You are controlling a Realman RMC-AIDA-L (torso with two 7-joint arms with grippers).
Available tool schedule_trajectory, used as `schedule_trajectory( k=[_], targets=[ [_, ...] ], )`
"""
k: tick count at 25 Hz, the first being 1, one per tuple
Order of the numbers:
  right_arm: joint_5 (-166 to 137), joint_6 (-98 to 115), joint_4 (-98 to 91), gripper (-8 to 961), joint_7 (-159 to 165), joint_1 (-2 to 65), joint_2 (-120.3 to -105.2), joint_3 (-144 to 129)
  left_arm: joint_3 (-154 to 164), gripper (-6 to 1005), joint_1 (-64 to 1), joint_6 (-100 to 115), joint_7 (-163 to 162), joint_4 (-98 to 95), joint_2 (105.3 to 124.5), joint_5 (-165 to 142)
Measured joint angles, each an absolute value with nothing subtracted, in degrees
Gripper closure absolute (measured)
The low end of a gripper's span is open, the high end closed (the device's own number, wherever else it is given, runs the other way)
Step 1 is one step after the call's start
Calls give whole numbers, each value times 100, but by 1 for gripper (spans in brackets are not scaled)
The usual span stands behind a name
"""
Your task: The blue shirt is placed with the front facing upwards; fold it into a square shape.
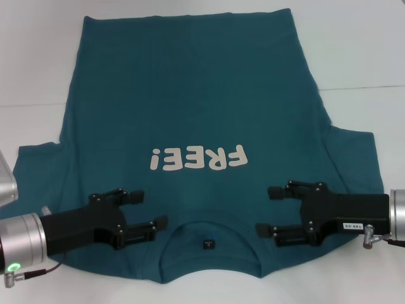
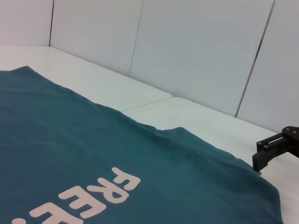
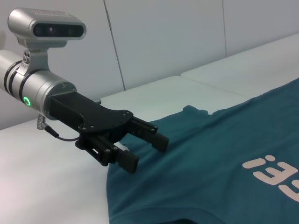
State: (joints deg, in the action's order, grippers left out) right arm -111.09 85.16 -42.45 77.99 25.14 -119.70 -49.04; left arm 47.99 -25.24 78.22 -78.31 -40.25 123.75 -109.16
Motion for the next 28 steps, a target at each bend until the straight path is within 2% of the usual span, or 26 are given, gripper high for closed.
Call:
schedule_trajectory(
  k=[13, 19, 28],
  targets=[
    [-11109, 8516, -4238, 26, 7812, 2514, -11970, -4904, 4711, 174, -2507, 7822, -7832, -4030, 12383, -10915],
    [-11082, 8496, -4183, 26, 7796, 2514, -11970, -4904, 3616, 174, -2506, 7792, -8085, -4049, 12395, -10893],
    [-11036, 8452, -4176, 26, 7790, 2522, -11970, -4904, 2726, 175, -2431, 6332, -9795, -4157, 12266, -10909]
  ],
)
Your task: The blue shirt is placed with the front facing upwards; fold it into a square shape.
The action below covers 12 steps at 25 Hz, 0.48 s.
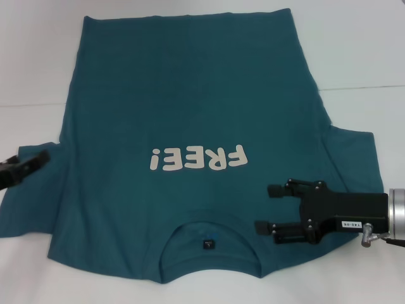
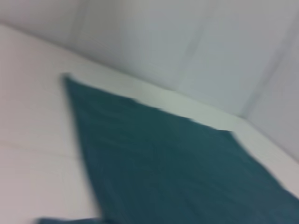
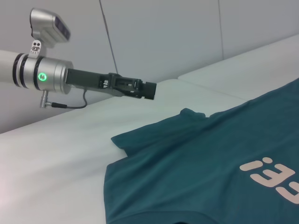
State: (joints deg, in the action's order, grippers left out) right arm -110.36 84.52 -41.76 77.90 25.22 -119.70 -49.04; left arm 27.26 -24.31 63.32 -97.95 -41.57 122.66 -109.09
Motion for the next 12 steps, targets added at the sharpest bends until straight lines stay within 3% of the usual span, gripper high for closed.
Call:
schedule_trajectory(
  k=[8, 12],
  targets=[
    [-11036, 8417, -4175, 26, 7787, 2535, -11970, -4904, 2723, 175, -2415, 5284, -10085, -3996, 12240, -10935],
    [-11036, 8399, -4175, 26, 7788, 2549, -11961, -4904, 2755, 174, -2473, 5042, -10368, -3636, 12046, -10945]
  ],
)
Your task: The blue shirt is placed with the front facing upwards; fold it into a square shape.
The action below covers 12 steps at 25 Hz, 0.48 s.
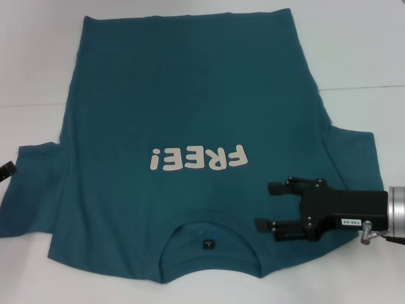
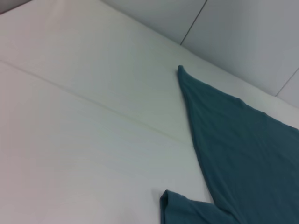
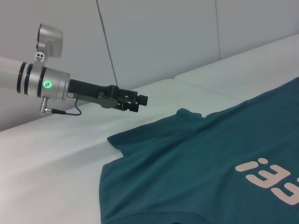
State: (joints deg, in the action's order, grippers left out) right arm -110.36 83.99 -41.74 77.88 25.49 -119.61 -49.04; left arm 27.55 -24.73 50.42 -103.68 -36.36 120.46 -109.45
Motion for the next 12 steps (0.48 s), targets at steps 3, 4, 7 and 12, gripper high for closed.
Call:
schedule_trajectory(
  k=[3, 4, 7, 12],
  targets=[
    [-11037, 8384, -4175, 26, 7794, 2565, -11961, -4904, 2769, 174, -2503, 5027, -10368, -3504, 11963, -10953],
    [-11037, 8381, -4175, 26, 7797, 2574, -11961, -4904, 2778, 174, -2504, 5027, -10359, -3498, 11957, -10961],
    [-11045, 8368, -4175, 26, 7801, 2595, -11961, -4904, 2797, 175, -2505, 5022, -10340, -3509, 11937, -11078],
    [-11069, 8293, -4175, 26, 7816, 2621, -11961, -4921, 2911, 175, -2569, 5019, -10360, -3482, 11881, -11378]
  ],
)
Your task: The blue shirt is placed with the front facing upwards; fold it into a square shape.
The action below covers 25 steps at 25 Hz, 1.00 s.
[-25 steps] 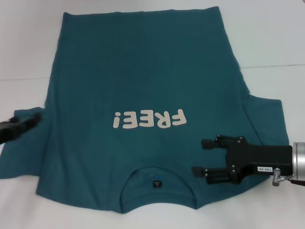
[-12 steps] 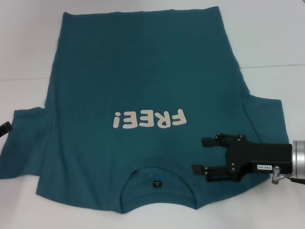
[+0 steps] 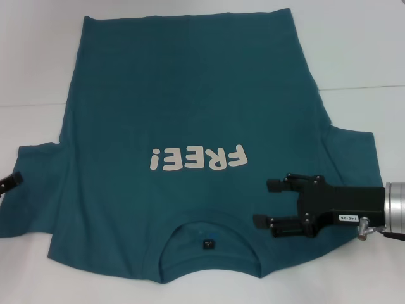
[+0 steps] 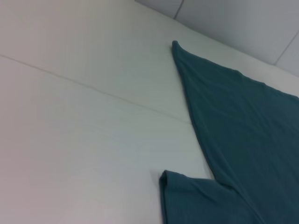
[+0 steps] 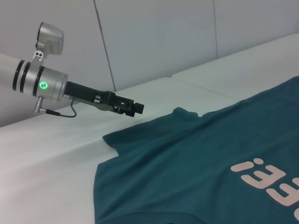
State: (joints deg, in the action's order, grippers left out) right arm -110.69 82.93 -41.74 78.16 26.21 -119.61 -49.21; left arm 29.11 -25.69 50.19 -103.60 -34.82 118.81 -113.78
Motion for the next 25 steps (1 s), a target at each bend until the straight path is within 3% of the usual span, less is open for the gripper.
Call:
schedule_trajectory(
  k=[20, 25],
  targets=[
    [-11075, 8236, -4175, 25, 7831, 2625, -11953, -4939, 3241, 175, -2602, 5100, -10403, -3470, 11871, -11567],
    [-11074, 8228, -4170, 25, 7831, 2612, -11952, -4940, 3243, 288, -2597, 5346, -10399, -3517, 11831, -11567]
  ],
)
